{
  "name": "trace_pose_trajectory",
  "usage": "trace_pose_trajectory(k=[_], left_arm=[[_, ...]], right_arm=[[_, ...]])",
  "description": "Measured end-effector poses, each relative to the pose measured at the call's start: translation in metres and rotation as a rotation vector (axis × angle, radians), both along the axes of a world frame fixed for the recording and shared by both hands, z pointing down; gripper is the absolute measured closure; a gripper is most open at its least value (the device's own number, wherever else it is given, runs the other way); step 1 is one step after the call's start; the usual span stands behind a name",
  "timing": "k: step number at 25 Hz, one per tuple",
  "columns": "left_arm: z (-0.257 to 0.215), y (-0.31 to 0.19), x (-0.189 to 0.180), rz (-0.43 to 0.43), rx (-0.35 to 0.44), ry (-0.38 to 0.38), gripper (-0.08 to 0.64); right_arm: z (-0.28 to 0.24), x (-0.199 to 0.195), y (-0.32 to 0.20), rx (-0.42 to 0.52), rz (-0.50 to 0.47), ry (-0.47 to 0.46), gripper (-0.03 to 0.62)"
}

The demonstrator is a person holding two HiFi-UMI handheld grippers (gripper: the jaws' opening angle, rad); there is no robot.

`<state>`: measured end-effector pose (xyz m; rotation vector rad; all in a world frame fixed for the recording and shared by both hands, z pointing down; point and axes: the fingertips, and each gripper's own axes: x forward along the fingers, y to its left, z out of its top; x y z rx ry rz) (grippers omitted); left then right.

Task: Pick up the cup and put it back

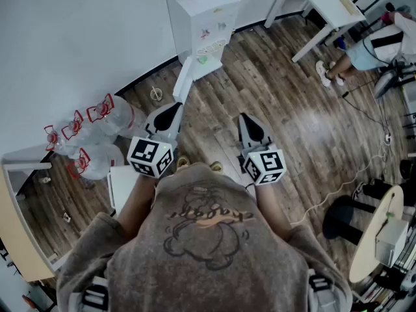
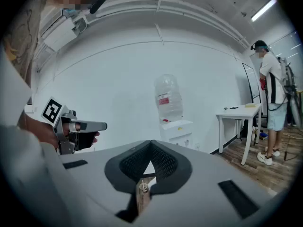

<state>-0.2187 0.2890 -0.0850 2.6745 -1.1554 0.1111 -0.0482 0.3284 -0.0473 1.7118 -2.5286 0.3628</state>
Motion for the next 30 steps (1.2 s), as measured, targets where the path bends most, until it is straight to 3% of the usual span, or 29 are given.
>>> trace_pose_trajectory(k=[11, 23, 30], left_arm=[[0.002, 0.004, 0.007, -0.019, -0.007, -0.001, 0.557], [0.017, 0.015, 0.054, -0.027, -0.019, -0.013, 0.557], [0.025, -0.004, 0.074, -0.042, -0.029, -0.01, 0.557]], right_arm=[[0.007, 0.005, 0.004, -0.013, -0.005, -0.018, 0.6], [0.04, 0.046, 0.02, -0.071, -0.063, -0.012, 0.6], [0.051, 0.067, 0.004, -0.094, -0.087, -0.007, 0.6]])
